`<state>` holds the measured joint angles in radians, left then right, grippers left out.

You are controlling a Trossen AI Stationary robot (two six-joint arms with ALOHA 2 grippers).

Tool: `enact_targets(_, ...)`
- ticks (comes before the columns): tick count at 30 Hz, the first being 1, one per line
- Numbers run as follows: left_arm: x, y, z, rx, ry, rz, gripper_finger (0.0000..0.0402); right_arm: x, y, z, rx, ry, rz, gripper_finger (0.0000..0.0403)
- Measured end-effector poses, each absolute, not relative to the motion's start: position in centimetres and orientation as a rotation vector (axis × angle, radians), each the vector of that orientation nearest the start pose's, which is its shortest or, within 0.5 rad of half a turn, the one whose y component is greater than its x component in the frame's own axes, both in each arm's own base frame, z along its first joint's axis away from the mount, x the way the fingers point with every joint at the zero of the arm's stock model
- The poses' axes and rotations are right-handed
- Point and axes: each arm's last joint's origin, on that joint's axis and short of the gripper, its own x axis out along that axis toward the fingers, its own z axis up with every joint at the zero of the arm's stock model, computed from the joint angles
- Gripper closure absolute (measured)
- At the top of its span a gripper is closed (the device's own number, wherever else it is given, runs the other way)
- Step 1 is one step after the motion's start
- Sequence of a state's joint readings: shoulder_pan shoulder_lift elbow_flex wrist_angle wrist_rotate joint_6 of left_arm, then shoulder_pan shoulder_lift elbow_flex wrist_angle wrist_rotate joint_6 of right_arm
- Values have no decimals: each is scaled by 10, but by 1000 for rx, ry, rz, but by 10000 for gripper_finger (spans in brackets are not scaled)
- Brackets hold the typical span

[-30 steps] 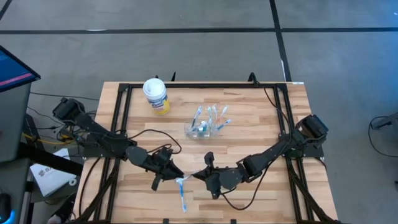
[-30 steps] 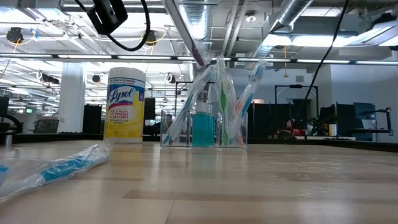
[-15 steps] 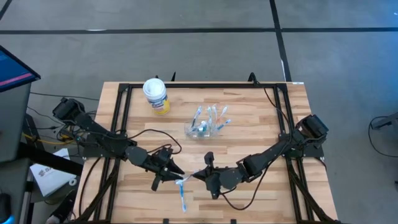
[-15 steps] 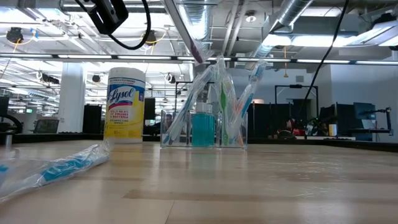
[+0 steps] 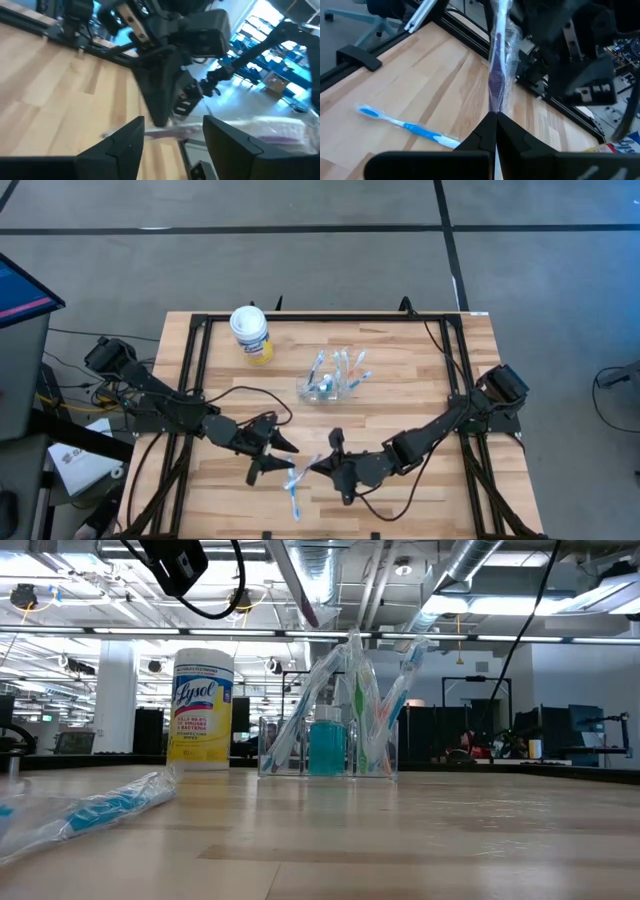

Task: Pick & Place toothbrushing station
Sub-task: Put the purple toothbrush into the transparent organizer

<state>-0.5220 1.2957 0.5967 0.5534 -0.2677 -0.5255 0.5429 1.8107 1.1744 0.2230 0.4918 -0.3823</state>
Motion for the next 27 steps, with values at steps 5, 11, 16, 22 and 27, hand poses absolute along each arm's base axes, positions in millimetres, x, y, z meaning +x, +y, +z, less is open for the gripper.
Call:
enact_targets(5, 237, -127, 232, -383, 183, -199, 220, 350, 195, 228, -568, 337, 113, 403)
enact_targets(11, 237, -126, 232, -264, 164, -179, 242, 344, 191, 244, -506, 317, 97, 403)
enact_targets(16, 237, -125, 232, -197, 153, -163, 257, 340, 187, 254, -463, 306, 86, 403)
enact_targets(22, 236, -128, 234, -111, 126, -181, 264, 344, 178, 257, -421, 311, 53, 403)
enact_targets(27, 237, -128, 238, -60, 86, -171, 264, 348, 170, 257, -393, 315, 31, 403)
